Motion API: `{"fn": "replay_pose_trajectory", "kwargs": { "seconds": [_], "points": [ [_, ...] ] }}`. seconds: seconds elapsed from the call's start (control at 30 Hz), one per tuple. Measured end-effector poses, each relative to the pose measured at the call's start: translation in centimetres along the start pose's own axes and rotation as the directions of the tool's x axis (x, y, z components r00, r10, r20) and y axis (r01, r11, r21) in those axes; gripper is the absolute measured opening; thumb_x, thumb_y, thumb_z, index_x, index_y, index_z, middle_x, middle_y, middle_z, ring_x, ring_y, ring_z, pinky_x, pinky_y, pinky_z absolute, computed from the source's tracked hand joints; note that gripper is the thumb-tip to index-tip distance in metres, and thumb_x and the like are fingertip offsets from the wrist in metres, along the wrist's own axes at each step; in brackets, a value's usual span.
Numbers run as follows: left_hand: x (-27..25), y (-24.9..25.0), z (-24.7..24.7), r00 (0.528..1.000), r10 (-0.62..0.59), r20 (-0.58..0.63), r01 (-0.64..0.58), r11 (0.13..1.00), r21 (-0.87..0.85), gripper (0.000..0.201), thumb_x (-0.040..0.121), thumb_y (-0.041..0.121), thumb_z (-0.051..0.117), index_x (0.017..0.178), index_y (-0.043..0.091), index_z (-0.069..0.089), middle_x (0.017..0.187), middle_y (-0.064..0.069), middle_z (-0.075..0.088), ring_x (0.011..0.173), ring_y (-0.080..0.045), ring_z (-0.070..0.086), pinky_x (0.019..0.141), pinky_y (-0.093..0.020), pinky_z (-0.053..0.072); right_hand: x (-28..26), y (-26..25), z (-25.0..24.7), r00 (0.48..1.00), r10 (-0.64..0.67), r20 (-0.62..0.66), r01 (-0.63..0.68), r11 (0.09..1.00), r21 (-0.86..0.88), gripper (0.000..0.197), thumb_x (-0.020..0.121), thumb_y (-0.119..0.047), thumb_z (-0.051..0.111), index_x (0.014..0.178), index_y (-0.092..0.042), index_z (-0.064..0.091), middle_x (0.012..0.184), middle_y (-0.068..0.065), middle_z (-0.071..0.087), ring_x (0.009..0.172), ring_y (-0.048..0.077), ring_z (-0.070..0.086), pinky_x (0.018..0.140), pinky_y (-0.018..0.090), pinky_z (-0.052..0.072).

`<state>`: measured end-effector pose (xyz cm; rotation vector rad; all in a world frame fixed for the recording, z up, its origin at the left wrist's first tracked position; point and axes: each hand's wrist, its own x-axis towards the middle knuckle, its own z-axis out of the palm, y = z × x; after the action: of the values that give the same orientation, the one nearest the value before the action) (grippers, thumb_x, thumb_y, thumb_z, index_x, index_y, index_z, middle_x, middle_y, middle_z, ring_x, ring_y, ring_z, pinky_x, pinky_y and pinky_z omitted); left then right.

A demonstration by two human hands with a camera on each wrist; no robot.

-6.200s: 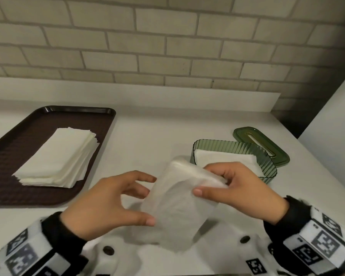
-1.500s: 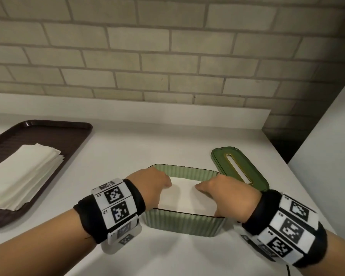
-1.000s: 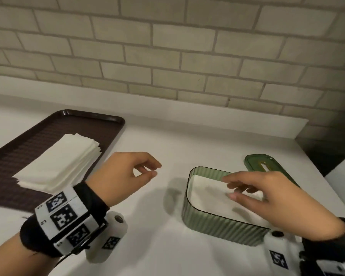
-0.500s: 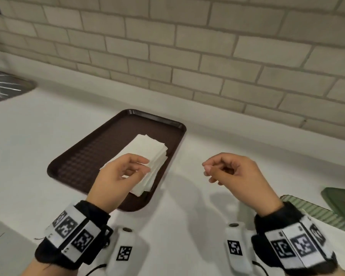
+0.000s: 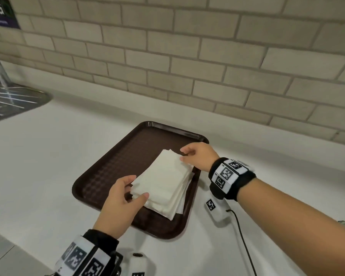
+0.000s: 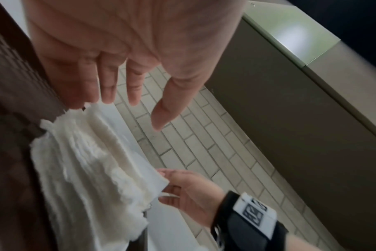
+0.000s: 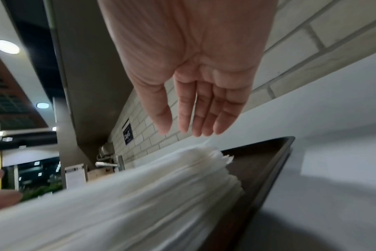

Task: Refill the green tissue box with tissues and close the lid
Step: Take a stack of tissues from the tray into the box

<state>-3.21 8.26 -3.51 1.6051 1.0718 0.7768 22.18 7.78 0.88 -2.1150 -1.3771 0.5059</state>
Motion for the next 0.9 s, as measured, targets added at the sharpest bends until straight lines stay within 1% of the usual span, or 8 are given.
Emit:
{"fn": "replay_pose_trajectory", "kwargs": {
  "seconds": [0.1,0.2,0.27,0.37,0.5,0.67,0.8,0.9],
  "points": [
    [0.3,-0.6,0.3,0.998,-0.01,0.056,0.005,0.996,0.092,0.052,0.081,0.027,0.07,0.126,0.03,0.044,0.126,0.006,0.048,0.103,-0.004,0.052,0.078,-0.012,0.039,1.5,-1.0,0.7,0.995,0.031,0.09,-0.02,0.993,-0.113,0.05,0.079,-0.031,0.072,0.126,-0.017,0.058,0.121,0.0,0.062,0.108,0.011,0.058,0.095,0.019,0.042],
    [0.3,-1.1,0.7,0.996,-0.027,0.08,0.017,0.992,0.128,0.055,0.081,0.028,0.07,0.128,0.03,0.044,0.12,0.003,0.051,0.099,-0.007,0.054,0.075,-0.011,0.039,2.4,-1.6,1.3,0.986,0.104,0.13,-0.081,0.982,-0.172,0.06,0.072,-0.037,0.077,0.126,-0.019,0.058,0.121,-0.002,0.061,0.111,0.013,0.058,0.094,0.02,0.043],
    [0.4,-1.5,0.7,0.996,-0.023,0.084,0.013,0.994,0.111,0.054,0.08,0.027,0.071,0.127,0.03,0.045,0.121,0.002,0.051,0.102,-0.006,0.053,0.079,-0.013,0.039,2.6,-1.9,1.6,0.987,0.108,0.118,-0.082,0.975,-0.207,0.055,0.069,-0.038,0.079,0.119,-0.02,0.065,0.117,-0.002,0.063,0.105,0.013,0.06,0.089,0.022,0.048],
    [0.6,-1.5,0.7,0.996,-0.017,0.082,0.007,0.992,0.123,0.052,0.08,0.027,0.071,0.125,0.031,0.046,0.119,0.004,0.051,0.099,-0.005,0.053,0.077,-0.011,0.04,2.5,-2.6,1.6,0.992,0.083,0.096,-0.058,0.968,-0.244,0.039,0.069,-0.032,0.081,0.105,-0.018,0.072,0.108,-0.002,0.067,0.097,0.012,0.062,0.081,0.023,0.05],
    [0.5,-1.6,0.8,0.996,-0.004,0.085,-0.006,0.994,0.113,0.05,0.08,0.027,0.072,0.123,0.03,0.047,0.119,0.006,0.049,0.097,-0.008,0.054,0.078,-0.014,0.042,2.1,-3.4,1.8,0.995,0.062,0.079,-0.032,0.942,-0.333,0.039,0.069,-0.031,0.081,0.104,-0.016,0.072,0.11,-0.002,0.066,0.102,0.014,0.061,0.086,0.027,0.052],
    [0.3,-1.7,0.9,0.995,0.01,0.104,-0.021,0.994,0.107,0.05,0.081,0.024,0.07,0.125,0.027,0.047,0.125,0.008,0.044,0.092,0.003,0.048,0.076,-0.011,0.039,1.6,-4.3,1.6,0.996,-0.016,0.087,0.052,0.901,-0.431,0.04,0.072,-0.029,0.079,0.106,-0.016,0.064,0.111,0.001,0.057,0.103,0.017,0.055,0.089,0.032,0.05],
    [0.2,-1.6,0.9,0.996,0.004,0.091,-0.014,0.994,0.109,0.056,0.08,0.027,0.071,0.129,0.026,0.043,0.125,0.006,0.045,0.09,-0.001,0.05,0.076,-0.012,0.04,1.5,-4.1,1.7,0.996,-0.07,0.061,0.088,0.914,-0.396,0.03,0.068,-0.025,0.081,0.075,-0.023,0.052,0.099,-0.002,0.043,0.089,0.014,0.047,0.075,0.025,0.045],
    [0.3,-1.3,0.9,0.998,-0.004,0.066,-0.003,0.995,0.096,0.067,0.08,0.026,0.071,0.136,0.019,0.035,0.13,0.004,0.041,0.092,-0.004,0.051,0.079,-0.015,0.04,0.9,-4.0,0.8,0.991,-0.117,0.057,0.128,0.959,-0.254,0.025,0.072,-0.024,0.079,0.08,-0.02,0.056,0.091,-0.006,0.052,0.083,0.012,0.049,0.06,0.015,0.035]
  ]
}}
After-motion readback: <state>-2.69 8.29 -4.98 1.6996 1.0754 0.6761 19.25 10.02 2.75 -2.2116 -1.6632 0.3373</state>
